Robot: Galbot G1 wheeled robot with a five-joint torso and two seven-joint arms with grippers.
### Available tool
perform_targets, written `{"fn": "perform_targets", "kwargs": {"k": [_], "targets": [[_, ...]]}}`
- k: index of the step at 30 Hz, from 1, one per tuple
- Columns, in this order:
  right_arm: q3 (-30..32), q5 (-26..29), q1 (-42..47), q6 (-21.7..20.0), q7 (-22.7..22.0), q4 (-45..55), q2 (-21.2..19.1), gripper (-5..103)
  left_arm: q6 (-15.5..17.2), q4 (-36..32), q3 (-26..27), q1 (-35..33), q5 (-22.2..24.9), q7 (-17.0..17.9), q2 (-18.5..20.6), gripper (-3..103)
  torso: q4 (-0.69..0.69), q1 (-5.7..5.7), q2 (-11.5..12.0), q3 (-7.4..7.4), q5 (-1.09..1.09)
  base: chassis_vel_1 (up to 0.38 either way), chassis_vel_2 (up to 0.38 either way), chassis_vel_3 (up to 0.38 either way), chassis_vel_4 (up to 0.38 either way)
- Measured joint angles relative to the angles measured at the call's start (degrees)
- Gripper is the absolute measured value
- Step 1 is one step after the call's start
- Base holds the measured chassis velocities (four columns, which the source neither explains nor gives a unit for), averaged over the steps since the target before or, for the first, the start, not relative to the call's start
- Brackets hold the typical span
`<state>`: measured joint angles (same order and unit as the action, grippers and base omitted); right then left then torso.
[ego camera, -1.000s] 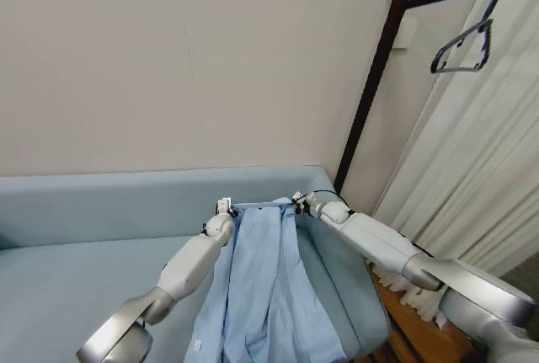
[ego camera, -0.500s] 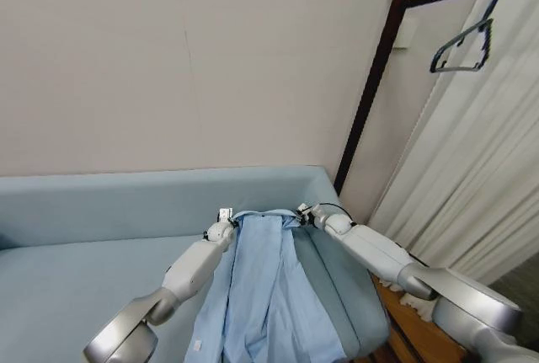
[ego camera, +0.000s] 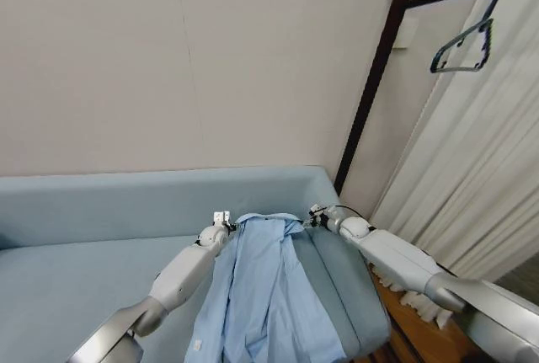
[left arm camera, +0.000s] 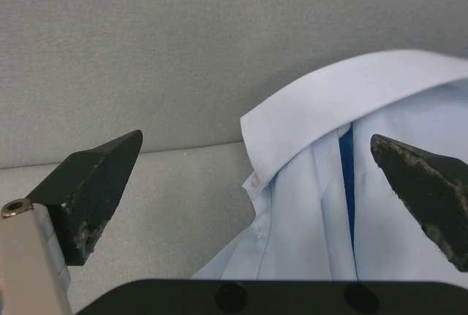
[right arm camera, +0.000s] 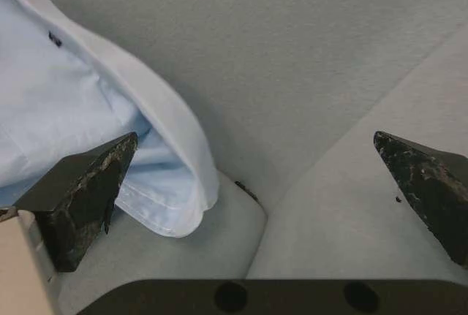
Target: Pick up the clothes from the sofa and hang them on the clothes hanger.
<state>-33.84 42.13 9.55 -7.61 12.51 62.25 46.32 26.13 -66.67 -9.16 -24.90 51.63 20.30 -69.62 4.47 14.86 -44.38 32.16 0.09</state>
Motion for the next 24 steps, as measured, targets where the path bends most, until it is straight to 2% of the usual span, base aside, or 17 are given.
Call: {"fn": "perform_targets", "kwargs": {"k": [3,5,7,8,9,10,12,13,16,17,19,20,24], "targets": [[0.51,0.76,0.15,-0.28,-0.45,1.91,-1.65,100,-0.43,-3.01,1.42,-1.89,0.81,-0.19,1.87,100,0.02,0.0,0.0,0.0,-0.03,0.0,0.0,0.0,0.0],[1.92,2.31,0.97,-0.7,-2.02,4.87,-3.37,100,-0.96,-6.79,3.33,-4.25,1.96,-0.96,4.42,100,0.02,0.0,0.0,0.0,-0.01,0.0,0.0,0.0,0.0],[4.4,4.06,2.77,-1.53,-3.72,8.56,-5.3,100,-1.01,-10.93,5.63,-6.91,4.01,-1.99,7.76,100,-0.02,0.0,0.0,0.0,-0.03,0.0,0.0,0.0,0.0],[6.75,5.02,4.71,-1.9,-4.91,11.1,-6.67,100,-1.08,-12.38,6.62,-7.89,4.95,-2.74,9.13,100,-0.08,0.0,0.0,0.0,0.0,0.0,0.0,0.0,0.0],[6.75,5.02,4.71,-1.9,-4.91,11.1,-6.67,100,-1.08,-12.38,6.62,-7.89,4.95,-2.74,9.13,100,-0.08,0.0,0.0,0.0,0.0,0.0,0.0,0.0,0.0],[9.99,6.06,7.64,-2.44,-6.43,14.41,-8.46,100,-1.19,-13.2,7.6,-8.84,5.94,-3.85,10.27,100,-0.07,0.0,0.0,-0.01,-0.01,0.0,0.0,0.0,0.0],[14.91,7.76,12.89,-3.94,-8.71,19.76,-10.55,100,-1.38,-13.48,9.55,-10.46,8.24,-5.74,11.64,100,0.05,-0.01,-0.01,-0.01,-0.03,0.0,0.0,0.0,0.0],[14.91,7.76,12.89,-3.94,-8.71,19.76,-10.55,100,-1.38,-13.48,9.55,-10.46,8.24,-5.74,11.64,100,0.05,-0.01,-0.01,-0.01,-0.03,0.0,0.0,0.0,0.0],[19.5,10.11,17.84,-5.91,-11.5,26.13,-11.88,100,-1.79,-12.41,13.55,-13.23,14.86,-9.35,12.03,100,0.03,-0.01,0.0,-0.02,-0.01,0.0,0.0,0.0,0.0],[19.5,10.11,17.84,-5.91,-11.5,26.13,-11.88,100,-1.79,-12.41,13.55,-13.23,14.86,-9.35,12.03,100,0.03,-0.01,0.0,-0.02,-0.01,0.0,0.0,0.0,0.0],[21.62,11.99,19.95,-7.36,-13.52,30.19,-12.35,100,-1.72,-10.29,15.47,-14.34,21.12,-11.86,10.44,100,-0.04,-0.01,0.0,-0.01,-0.01,0.0,0.0,0.0,0.0],[22.17,12.78,20.56,-8.04,-14.4,31.76,-12.58,100,-1.73,-9.25,16.1,-14.59,22.59,-12.54,9.34,100,-0.04,0.0,0.0,-0.01,-0.01,0.0,0.0,0.0,0.0],[23.29,14.14,21.82,-9.88,-15.87,35.21,-13.35,100,-2.04,-6.44,17.27,-15.62,24.63,-13.39,6.22,100,0.0,0.01,0.01,0.0,-0.03,0.0,0.0,0.0,0.0]]}}
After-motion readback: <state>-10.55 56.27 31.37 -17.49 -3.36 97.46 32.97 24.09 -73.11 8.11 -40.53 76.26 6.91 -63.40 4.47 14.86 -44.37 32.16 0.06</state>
